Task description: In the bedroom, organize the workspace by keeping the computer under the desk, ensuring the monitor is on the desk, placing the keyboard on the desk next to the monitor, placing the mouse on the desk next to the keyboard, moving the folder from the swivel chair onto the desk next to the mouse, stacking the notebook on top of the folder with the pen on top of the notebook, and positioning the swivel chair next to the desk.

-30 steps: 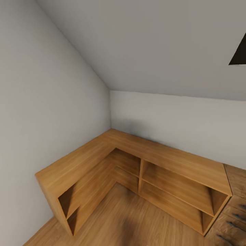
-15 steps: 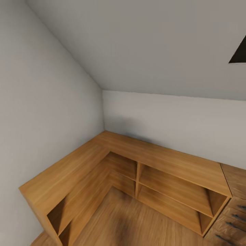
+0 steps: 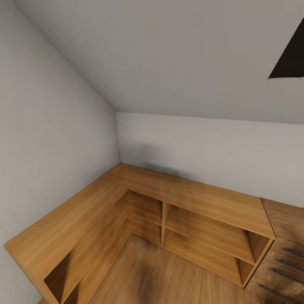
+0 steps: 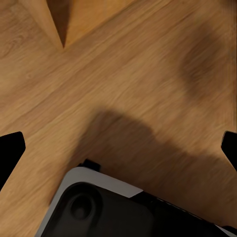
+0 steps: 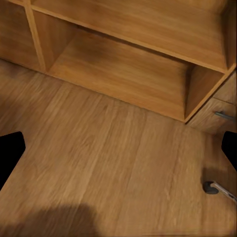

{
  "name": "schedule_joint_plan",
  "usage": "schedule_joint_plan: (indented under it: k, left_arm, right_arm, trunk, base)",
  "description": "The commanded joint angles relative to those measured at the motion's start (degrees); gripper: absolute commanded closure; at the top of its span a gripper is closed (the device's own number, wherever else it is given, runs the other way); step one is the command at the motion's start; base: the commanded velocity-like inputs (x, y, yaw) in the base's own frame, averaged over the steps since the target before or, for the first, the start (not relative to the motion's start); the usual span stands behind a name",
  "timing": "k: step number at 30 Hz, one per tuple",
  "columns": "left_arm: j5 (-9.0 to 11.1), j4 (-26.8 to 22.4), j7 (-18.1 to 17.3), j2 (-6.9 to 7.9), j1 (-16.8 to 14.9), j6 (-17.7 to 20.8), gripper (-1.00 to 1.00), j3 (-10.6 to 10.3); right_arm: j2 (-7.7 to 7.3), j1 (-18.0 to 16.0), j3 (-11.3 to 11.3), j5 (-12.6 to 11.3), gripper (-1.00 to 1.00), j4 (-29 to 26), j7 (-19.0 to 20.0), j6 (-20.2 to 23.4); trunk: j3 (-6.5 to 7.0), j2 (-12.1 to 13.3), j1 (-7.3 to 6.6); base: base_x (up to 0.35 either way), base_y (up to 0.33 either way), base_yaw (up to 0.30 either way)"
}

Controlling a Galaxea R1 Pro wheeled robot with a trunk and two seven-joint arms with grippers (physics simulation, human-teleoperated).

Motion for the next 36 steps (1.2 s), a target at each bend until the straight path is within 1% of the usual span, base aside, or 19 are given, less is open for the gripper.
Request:
schedule_joint_plan:
  k: [1,14,23,28,36]
  left_arm:
    - [0.33,0.0,-0.09,-0.01,-0.03,-0.15,-1.0,0.03]
    - [0.37,0.0,-0.08,0.0,-0.03,-0.18,-1.0,0.05]
    - [0.41,0.0,-0.08,0.07,-0.03,-0.23,-1.0,0.12]
    - [0.41,0.0,-0.08,0.07,-0.03,-0.24,-1.0,0.12]
    - [0.41,0.0,-0.08,0.07,-0.03,-0.16,-1.0,0.12]
  right_arm:
    - [0.02,-0.08,0.5,-0.15,-1.0,0.13,-0.3,-0.14]
    - [0.01,-0.08,0.46,-0.15,-1.0,0.14,-0.3,-0.06]
    - [0.02,-0.08,0.51,-0.15,-1.0,0.08,-0.3,1.89]
    - [0.01,-0.08,0.51,-0.15,-1.0,0.07,-0.27,2.14]
    - [-0.03,-0.08,0.5,-0.15,-1.0,0.07,-0.28,2.23]
  trunk:
    - [-0.15,-0.13,0.04]
    - [-0.63,-0.13,0.04]
    - [-1.16,-0.13,0.04]
    - [-1.5,-0.13,0.04]
    - [-2.07,-0.13,0.04]
  base:
    - [0.003,0.0,-0.254]
    - [0.001,0.0,-0.255]
    - [0.0,0.0,-0.222]
    - [0.001,0.013,-0.199]
    - [0.121,0.201,-0.192]
